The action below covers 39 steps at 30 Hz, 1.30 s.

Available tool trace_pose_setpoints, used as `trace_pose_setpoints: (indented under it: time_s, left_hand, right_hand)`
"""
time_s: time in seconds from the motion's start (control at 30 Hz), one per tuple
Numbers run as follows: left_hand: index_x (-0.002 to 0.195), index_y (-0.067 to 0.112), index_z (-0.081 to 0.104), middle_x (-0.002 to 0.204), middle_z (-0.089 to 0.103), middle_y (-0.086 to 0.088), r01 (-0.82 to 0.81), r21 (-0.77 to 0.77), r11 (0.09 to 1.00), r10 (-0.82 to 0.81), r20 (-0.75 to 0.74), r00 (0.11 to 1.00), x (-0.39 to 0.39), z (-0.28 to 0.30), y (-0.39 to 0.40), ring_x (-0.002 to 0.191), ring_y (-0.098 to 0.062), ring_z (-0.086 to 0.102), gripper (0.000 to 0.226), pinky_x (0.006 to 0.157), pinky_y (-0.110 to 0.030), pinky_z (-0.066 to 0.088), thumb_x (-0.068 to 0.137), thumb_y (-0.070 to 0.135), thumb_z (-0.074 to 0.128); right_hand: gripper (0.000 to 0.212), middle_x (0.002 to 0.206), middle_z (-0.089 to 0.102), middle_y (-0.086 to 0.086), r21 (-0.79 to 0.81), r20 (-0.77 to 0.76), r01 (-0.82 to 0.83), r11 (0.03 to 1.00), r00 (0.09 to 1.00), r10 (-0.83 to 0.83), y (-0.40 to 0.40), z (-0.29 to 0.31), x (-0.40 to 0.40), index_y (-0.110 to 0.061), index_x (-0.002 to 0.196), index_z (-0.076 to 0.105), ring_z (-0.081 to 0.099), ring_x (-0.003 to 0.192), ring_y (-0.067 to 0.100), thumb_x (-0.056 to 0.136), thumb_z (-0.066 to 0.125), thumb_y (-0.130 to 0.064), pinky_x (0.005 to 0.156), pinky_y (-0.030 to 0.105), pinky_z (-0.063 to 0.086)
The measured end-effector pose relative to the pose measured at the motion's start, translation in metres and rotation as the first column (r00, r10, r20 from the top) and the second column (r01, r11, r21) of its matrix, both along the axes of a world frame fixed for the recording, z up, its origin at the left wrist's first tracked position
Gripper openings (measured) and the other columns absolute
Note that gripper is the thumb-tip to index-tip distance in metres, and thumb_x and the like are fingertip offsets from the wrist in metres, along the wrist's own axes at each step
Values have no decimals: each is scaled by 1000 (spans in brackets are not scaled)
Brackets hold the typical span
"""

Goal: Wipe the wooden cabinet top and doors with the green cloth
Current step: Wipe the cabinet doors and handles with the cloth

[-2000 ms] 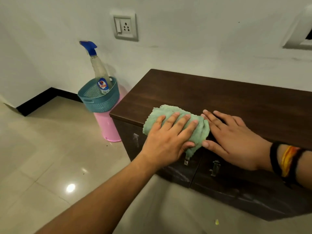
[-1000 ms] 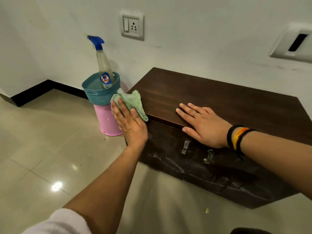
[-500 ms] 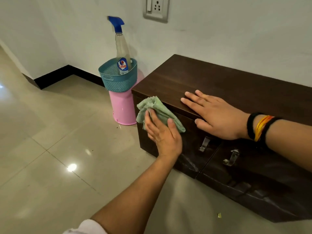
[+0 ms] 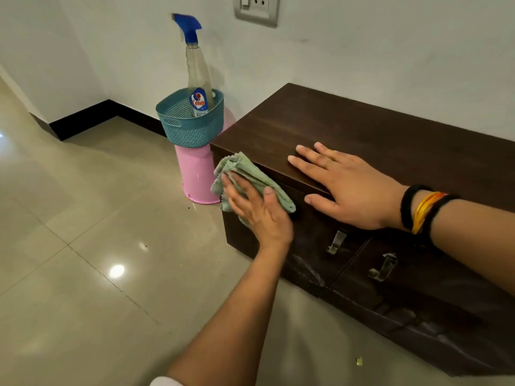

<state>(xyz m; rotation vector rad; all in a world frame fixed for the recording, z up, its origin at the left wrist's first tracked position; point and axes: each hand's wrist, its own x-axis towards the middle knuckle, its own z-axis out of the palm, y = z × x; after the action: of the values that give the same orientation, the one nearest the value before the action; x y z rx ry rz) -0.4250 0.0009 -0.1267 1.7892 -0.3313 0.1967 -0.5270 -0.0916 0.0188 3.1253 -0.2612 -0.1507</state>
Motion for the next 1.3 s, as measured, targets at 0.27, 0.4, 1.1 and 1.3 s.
trace_pose_setpoints:
  time_s: [0.27, 0.4, 1.1, 1.3]
  left_hand:
    - [158, 29, -12, 165, -21, 9, 207, -22, 978, -208, -125, 970, -48, -25, 7, 152, -19, -14, 77, 119, -33, -9, 93, 62, 16]
    - [159, 17, -1, 168, -5, -4, -54, -108, 993, -1, -455, 891, 12, -47, 8, 155, -23, -2, 64, 122, -35, -4, 106, 47, 20]
    - [157, 37, -7, 168, -8, 6, 13, -85, 996, -40, -329, 944, -37, -85, -10, 154, -26, -4, 76, 124, -47, 2, 92, 72, 10]
    - [148, 44, -25, 165, -23, 7, 193, -223, 956, -286, -542, 791, -128, -104, -2, 153, -19, -11, 74, 124, -48, 7, 97, 67, 23]
  right_hand:
    - [72, 167, -8, -13, 17, 3, -10, 1000, 1000, 10, -2, 2, -2, -43, 156, -6, -8, 154, 15, 99, 35, -56, 124, 36, 3]
    - [73, 167, -6, -10, -1, 7, -11, 1000, 1000, 11, -1, -2, 0, -41, 157, -3, -5, 154, 18, 98, 37, -55, 125, 37, 6]
    - [73, 168, -7, -6, -15, -2, -6, 1000, 1000, 6, 2, 0, -1, -36, 158, -5, -6, 155, 21, 101, 37, -51, 126, 41, 5]
    - [72, 168, -8, -5, -15, -13, 1, 1000, 1000, -1, 6, 3, -2, -35, 158, -6, -7, 155, 23, 101, 35, -51, 126, 42, 4]
